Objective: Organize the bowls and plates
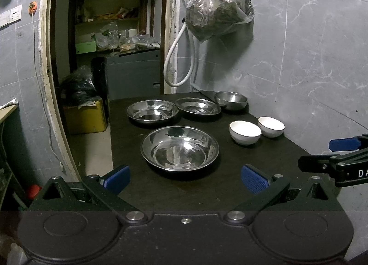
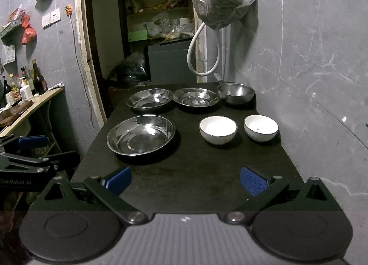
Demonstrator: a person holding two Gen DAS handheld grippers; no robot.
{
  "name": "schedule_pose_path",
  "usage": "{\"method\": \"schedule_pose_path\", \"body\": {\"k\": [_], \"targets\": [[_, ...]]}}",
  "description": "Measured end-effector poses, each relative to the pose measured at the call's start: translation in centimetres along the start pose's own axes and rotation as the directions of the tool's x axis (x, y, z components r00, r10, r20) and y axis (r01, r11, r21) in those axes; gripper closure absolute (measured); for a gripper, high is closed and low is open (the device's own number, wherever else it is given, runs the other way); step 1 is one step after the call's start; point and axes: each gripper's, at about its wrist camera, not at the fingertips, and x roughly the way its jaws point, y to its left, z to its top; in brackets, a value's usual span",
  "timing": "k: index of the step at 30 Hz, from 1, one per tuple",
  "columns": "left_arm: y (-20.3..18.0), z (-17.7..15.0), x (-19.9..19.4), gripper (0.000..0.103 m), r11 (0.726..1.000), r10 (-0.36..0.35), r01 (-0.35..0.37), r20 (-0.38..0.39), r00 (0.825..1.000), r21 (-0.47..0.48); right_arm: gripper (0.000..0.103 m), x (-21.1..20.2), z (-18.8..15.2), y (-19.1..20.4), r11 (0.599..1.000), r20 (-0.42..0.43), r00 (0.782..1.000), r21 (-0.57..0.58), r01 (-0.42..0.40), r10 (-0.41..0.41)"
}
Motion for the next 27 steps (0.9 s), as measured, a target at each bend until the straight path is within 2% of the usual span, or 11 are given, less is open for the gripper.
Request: {"method": "schedule_pose_path", "body": {"k": [18, 27], "targets": [[0.13, -0.53, 0.29, 0.001, 1.0, -0.001, 0.001, -0.01, 1.0, 0.0, 0.0, 0.08, -0.02, -0.15, 1.0, -0.004, 1.0, 0.001, 0.0, 0.0], [-0.33, -0.74, 0.67, 0.001, 1.0, -0.008, 0.008, -0.058, 0.998, -0.001, 0.0, 0.24, -0.42, -0.64, 1.0, -0.022, 1.0, 0.014, 0.003, -0.003]]}}
